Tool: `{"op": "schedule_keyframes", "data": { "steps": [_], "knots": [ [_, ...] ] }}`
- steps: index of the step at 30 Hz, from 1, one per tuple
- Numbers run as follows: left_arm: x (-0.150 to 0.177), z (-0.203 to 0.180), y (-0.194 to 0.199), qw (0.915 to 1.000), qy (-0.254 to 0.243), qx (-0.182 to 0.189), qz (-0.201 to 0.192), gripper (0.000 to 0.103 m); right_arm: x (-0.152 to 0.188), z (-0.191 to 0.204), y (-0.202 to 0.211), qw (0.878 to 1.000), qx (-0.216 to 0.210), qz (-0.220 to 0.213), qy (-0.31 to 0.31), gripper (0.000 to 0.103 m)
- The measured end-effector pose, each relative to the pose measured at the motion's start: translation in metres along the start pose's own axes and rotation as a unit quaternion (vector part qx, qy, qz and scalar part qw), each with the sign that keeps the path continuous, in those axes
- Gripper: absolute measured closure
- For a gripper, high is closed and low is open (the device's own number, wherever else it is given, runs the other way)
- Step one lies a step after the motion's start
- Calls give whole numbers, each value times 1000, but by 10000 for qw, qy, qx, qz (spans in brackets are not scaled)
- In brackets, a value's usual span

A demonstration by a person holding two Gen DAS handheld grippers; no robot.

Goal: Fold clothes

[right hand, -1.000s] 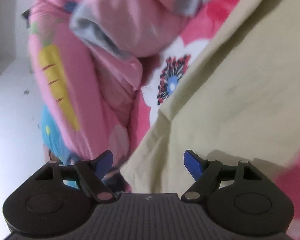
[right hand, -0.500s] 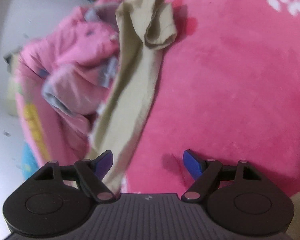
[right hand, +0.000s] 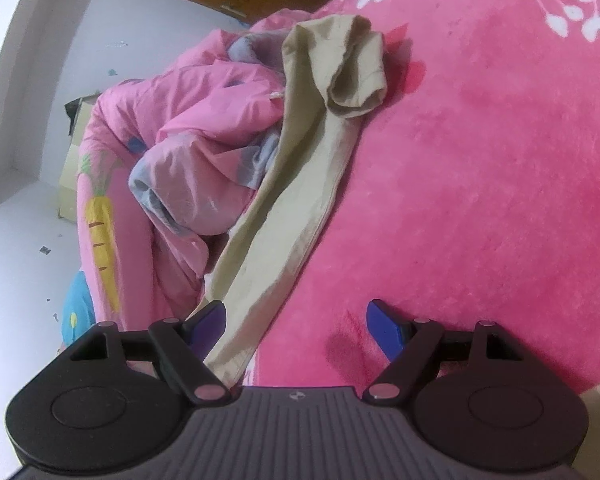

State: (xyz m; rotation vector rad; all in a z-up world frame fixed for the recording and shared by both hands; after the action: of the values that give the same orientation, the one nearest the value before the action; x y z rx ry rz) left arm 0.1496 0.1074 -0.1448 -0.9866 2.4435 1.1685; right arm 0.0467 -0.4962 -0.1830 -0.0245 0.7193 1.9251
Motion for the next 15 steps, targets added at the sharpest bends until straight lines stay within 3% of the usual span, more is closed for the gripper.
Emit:
{"op": "schedule_keyframes", "data": {
  "steps": [1,2,10,15],
  "knots": [
    [1,-3,-1,10000,-55,11,25,83,1,0,0,10000,-1,-17,31,23],
    [1,-6,-1,9999,-137,-4,43,90,1,0,0,10000,7,-29,55,23],
    [-14,-16,32,9919,-738,-744,-721,97,2,3,-2,9998,195,-31,46,23],
    [-19,15,14,9937,-475,-978,-260,100,4,4,-3,9995,297,-66,52,23]
  ]
}}
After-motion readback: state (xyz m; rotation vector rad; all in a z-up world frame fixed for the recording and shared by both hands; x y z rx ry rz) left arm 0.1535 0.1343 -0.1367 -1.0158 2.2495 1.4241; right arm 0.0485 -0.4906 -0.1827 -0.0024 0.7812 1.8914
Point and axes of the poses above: each gripper's, at about its wrist camera, not at the fingertips, and y roughly against the way its jaws point, z to its left, x to its underside, the point moved 6 cm from there along -y, roughly the way its jaws point, and after that the axes turned 6 degrees about x, right-handed, at the moved point
